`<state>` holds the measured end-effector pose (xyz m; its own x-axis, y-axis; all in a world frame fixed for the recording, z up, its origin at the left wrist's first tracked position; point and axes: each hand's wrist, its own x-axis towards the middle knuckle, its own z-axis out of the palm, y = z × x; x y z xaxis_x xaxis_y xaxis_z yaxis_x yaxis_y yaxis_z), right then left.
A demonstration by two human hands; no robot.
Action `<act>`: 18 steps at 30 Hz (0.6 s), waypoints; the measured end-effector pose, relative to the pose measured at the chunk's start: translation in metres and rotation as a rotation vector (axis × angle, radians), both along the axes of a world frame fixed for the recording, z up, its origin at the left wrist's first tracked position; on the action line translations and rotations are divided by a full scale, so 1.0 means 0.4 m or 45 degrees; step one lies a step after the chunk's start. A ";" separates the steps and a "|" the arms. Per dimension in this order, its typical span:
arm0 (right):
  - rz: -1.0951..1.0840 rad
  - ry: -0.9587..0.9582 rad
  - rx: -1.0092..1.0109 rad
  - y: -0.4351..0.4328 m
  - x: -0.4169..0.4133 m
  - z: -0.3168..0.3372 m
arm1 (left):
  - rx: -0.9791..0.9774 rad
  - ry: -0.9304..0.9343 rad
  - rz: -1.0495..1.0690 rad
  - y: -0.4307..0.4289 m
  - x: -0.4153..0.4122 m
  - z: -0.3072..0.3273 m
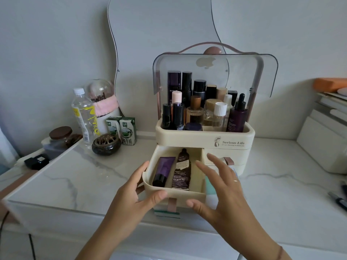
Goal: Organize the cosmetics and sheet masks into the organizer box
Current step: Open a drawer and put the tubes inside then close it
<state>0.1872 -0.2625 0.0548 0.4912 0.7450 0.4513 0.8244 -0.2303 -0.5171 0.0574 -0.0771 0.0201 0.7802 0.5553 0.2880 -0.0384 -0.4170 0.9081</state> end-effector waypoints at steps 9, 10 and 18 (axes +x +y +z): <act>-0.411 0.297 0.281 0.049 0.088 -0.038 | 0.009 -0.049 0.317 0.035 0.091 0.010; -0.446 0.318 0.267 0.060 0.103 -0.034 | 0.023 -0.047 0.361 0.043 0.111 0.013; -0.465 0.207 0.065 0.117 0.152 -0.015 | 0.103 0.038 0.429 0.064 0.201 0.026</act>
<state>0.2479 -0.2155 0.0490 0.7878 0.4867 0.3774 0.5992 -0.4638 -0.6526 0.1377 -0.0516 0.0306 0.5658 0.7594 0.3212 0.1400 -0.4724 0.8702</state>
